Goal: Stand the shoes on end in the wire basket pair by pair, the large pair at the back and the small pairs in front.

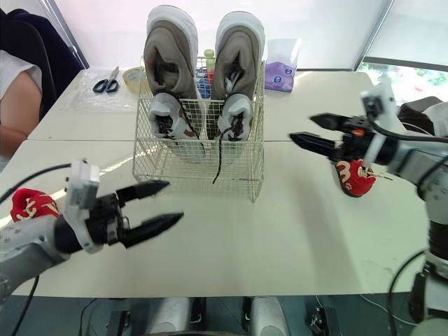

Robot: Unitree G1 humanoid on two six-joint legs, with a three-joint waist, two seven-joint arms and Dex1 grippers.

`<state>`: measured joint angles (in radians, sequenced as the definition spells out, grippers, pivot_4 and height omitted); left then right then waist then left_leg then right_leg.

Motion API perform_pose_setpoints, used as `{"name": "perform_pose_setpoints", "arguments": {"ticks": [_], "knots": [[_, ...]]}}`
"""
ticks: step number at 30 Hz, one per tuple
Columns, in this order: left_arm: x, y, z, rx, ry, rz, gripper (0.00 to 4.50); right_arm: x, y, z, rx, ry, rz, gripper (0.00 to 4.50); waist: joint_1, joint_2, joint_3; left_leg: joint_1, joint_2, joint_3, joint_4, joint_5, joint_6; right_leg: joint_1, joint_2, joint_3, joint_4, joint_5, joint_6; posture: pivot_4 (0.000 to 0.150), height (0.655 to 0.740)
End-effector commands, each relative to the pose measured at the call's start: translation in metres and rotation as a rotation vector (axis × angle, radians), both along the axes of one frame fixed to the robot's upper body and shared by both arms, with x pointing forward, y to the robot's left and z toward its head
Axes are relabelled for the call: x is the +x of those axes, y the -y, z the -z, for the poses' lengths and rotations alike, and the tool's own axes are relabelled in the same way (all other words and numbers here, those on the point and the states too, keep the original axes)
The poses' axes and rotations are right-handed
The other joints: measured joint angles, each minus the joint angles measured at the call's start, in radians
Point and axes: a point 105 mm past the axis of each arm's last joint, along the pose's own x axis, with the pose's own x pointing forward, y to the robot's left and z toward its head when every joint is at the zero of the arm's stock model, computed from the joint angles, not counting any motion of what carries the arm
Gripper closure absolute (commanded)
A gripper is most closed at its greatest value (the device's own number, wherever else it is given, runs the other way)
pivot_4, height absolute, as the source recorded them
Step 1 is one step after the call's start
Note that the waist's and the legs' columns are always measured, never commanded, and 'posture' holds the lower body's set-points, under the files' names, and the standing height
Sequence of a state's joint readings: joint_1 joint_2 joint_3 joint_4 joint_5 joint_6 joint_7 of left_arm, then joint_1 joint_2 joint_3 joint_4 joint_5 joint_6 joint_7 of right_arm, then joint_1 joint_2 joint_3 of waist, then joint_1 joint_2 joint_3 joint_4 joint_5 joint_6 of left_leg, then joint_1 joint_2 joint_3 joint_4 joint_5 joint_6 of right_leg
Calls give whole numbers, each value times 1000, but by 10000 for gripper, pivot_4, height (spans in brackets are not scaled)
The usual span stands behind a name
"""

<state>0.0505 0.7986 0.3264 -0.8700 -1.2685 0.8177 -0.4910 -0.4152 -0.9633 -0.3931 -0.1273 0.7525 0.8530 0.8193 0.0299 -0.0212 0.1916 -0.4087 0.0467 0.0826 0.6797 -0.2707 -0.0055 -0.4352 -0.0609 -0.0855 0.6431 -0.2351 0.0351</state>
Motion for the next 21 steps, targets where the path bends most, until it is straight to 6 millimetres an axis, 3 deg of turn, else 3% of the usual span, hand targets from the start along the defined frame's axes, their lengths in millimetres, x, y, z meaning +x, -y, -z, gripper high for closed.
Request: {"name": "perform_pose_setpoints", "arguments": {"ticks": [1, 6, 10, 14, 21], "knots": [[0, 14, 3, -30, 19, 20, 518, -9, 40, 11, -83, 84, 242, 0, 7, 2, -1, 0, 0, 0, 0, 0, 0, 0, 0, 0, 0, 0, 0, 1500, 7400], [9, 32, 17, -104, 7, -45, 518, -23, 70, 22, 81, 173, 529, 0, 3, 7, -3, 1, 1, 2, 0, 0, 0, 0, 4, 4, -1, -1, 3, 1500, 7400], [10, 41, 28, -100, 17, -70, 518, -34, 81, 50, 66, 150, 667, 0, 8, 8, -4, 1, 1, 1, -1, 0, 0, 0, 5, 4, -1, -1, 3, 1500, 7400], [10, 44, 36, -93, 20, -78, 518, -36, 63, 81, 82, 51, 628, 0, 6, 10, -5, 1, 1, 1, -1, 0, 0, 0, 5, 4, -2, -2, 2, 1500, 7400], [16, 41, 44, -71, 30, -95, 518, -31, 73, 120, 92, 3, 732, 0, 0, 12, -5, 1, 1, 1, -1, 0, 0, -1, 5, 4, -2, -2, 2, 1500, 7400]]}}
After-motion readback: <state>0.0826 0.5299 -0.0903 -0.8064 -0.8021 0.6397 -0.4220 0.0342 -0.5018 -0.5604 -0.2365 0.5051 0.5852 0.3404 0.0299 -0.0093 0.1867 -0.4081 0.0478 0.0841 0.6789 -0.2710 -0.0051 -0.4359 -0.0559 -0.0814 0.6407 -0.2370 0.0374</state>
